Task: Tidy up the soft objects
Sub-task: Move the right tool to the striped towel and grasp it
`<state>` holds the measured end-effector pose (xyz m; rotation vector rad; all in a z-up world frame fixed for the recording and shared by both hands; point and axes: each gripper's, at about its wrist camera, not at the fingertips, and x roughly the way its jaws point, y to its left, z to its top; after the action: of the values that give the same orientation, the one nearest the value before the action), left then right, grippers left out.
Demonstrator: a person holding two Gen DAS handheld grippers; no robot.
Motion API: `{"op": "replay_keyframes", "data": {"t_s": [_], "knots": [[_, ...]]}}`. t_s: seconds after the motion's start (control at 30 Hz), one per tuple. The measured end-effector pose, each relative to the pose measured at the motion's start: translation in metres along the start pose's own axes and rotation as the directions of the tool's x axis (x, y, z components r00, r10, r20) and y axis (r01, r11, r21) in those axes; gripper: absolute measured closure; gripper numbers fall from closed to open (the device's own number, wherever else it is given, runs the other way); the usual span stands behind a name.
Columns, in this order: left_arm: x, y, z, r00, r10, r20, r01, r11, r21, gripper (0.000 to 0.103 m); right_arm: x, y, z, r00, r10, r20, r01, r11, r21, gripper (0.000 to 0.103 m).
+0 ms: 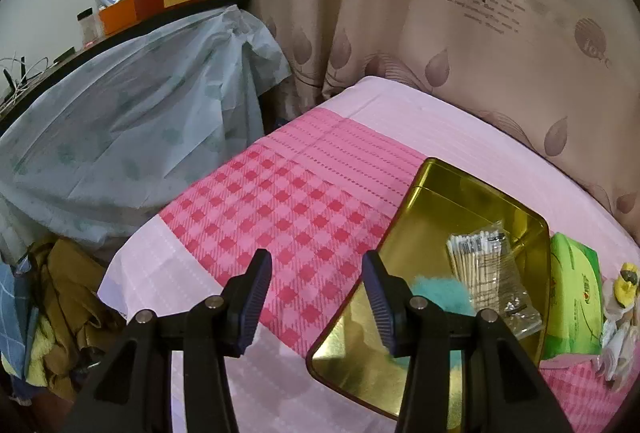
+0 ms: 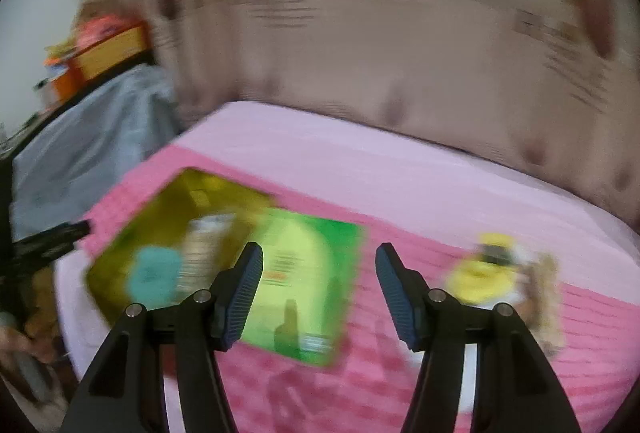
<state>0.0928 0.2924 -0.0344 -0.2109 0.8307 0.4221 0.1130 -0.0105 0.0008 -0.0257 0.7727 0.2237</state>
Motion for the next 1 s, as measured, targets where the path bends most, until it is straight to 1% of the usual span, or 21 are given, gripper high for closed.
{"op": "replay_keyframes", "data": {"t_s": [0.03, 0.1, 0.17, 0.23, 0.37, 0.47, 0.63, 0.67, 0.73, 0.83, 0.93, 1.0], "knots": [[0.000, -0.001, 0.000, 1.000, -0.005, -0.001, 0.005, 1.000, 0.005, 0.055, -0.001, -0.015, -0.002, 1.000, -0.019, -0.002, 0.019, 1.000, 0.021, 0.047], [-0.001, -0.003, -0.001, 1.000, -0.006, 0.001, 0.006, 1.000, 0.013, 0.055, -0.002, -0.052, -0.006, 0.996, -0.083, -0.014, 0.083, 0.994, 0.070, 0.047], [-0.002, -0.006, -0.002, 1.000, -0.008, 0.004, 0.008, 1.000, 0.024, 0.055, -0.002, -0.080, -0.012, 0.992, -0.119, -0.032, 0.122, 0.987, 0.106, 0.047], [-0.003, -0.008, -0.002, 1.000, -0.010, 0.010, 0.010, 0.999, 0.036, 0.055, 0.001, -0.109, -0.019, 0.983, -0.171, -0.066, 0.178, 0.975, 0.130, 0.047], [-0.005, -0.014, -0.004, 1.000, -0.019, 0.018, 0.018, 0.998, 0.061, 0.055, 0.013, -0.154, -0.035, 0.967, -0.222, -0.128, 0.241, 0.956, 0.167, 0.047], [-0.006, -0.019, -0.005, 0.999, -0.030, 0.026, 0.028, 0.996, 0.087, 0.055, 0.023, -0.178, -0.048, 0.961, -0.226, -0.162, 0.256, 0.946, 0.201, 0.047], [-0.008, -0.030, -0.009, 0.998, -0.048, 0.036, 0.042, 0.989, 0.143, 0.055, 0.042, -0.198, -0.059, 0.952, -0.227, -0.204, 0.269, 0.939, 0.213, 0.046], [-0.008, -0.032, -0.009, 0.998, -0.048, 0.038, 0.042, 0.988, 0.152, 0.055, 0.044, -0.202, -0.060, 0.954, -0.224, -0.200, 0.267, 0.939, 0.219, 0.045], [-0.008, -0.036, -0.010, 0.997, -0.062, 0.043, 0.053, 0.983, 0.175, 0.055, 0.045, -0.208, -0.058, 0.957, -0.231, -0.178, 0.269, 0.934, 0.233, 0.038], [-0.008, -0.042, -0.012, 0.996, -0.076, 0.046, 0.065, 0.978, 0.200, 0.055, 0.050, -0.217, -0.056, 0.958, -0.229, -0.173, 0.269, 0.926, 0.264, 0.038], [-0.006, -0.045, -0.014, 0.996, -0.074, 0.045, 0.062, 0.975, 0.214, 0.055, 0.054, -0.227, -0.054, 0.959, -0.221, -0.175, 0.265, 0.921, 0.286, 0.038], [-0.003, -0.045, -0.014, 0.997, -0.069, 0.041, 0.058, 0.974, 0.218, 0.055, 0.056, -0.230, -0.058, 0.962, -0.200, -0.187, 0.247, 0.928, 0.280, 0.038]]}}
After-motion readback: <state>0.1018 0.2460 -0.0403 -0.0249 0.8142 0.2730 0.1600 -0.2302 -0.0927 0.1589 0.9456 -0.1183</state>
